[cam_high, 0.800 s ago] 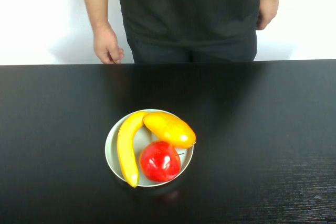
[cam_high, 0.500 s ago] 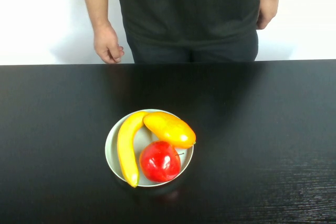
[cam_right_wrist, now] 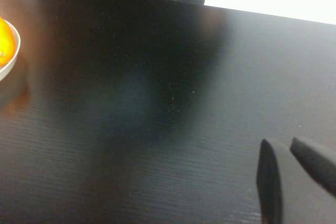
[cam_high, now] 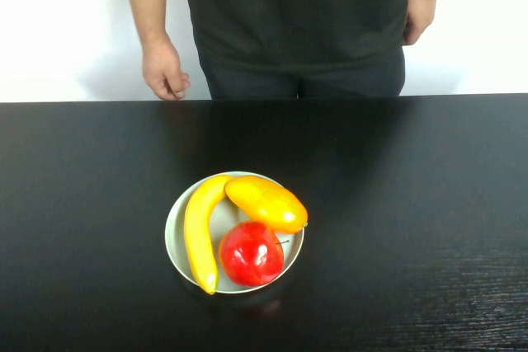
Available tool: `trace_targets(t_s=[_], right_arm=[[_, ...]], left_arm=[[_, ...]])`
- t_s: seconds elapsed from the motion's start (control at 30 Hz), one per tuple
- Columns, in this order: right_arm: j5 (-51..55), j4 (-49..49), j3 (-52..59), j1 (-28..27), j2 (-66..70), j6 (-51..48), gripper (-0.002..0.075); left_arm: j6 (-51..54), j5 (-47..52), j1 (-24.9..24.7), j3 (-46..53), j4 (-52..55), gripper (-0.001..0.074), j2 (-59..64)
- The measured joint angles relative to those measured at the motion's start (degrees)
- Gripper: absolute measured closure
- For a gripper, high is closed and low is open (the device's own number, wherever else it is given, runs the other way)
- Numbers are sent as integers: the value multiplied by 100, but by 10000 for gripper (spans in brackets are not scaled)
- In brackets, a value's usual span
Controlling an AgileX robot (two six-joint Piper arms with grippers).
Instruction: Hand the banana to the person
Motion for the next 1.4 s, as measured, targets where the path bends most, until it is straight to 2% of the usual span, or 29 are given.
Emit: trace_targets(t_s=[0.53, 0.63, 0.8, 1.0, 1.2, 1.4], right_arm=[[0, 0, 0, 0, 0, 0, 736], [0, 0, 0, 0, 0, 0, 736], [0, 0, 0, 0, 0, 0, 736], [0, 0, 0, 0, 0, 0, 736], [0, 0, 0, 0, 0, 0, 736], [0, 0, 0, 0, 0, 0, 736]], left_arm=[[-22, -56, 0, 0, 61, 739, 0], [-149, -210, 0, 10, -359, 739, 0], [-720, -1027, 0, 10, -1395, 739, 0], [-456, -1633, 0, 10, -1637, 739, 0], [-368, -1156, 0, -129, -1714, 739, 208], [157, 59, 0, -1439, -1714, 739, 1645]])
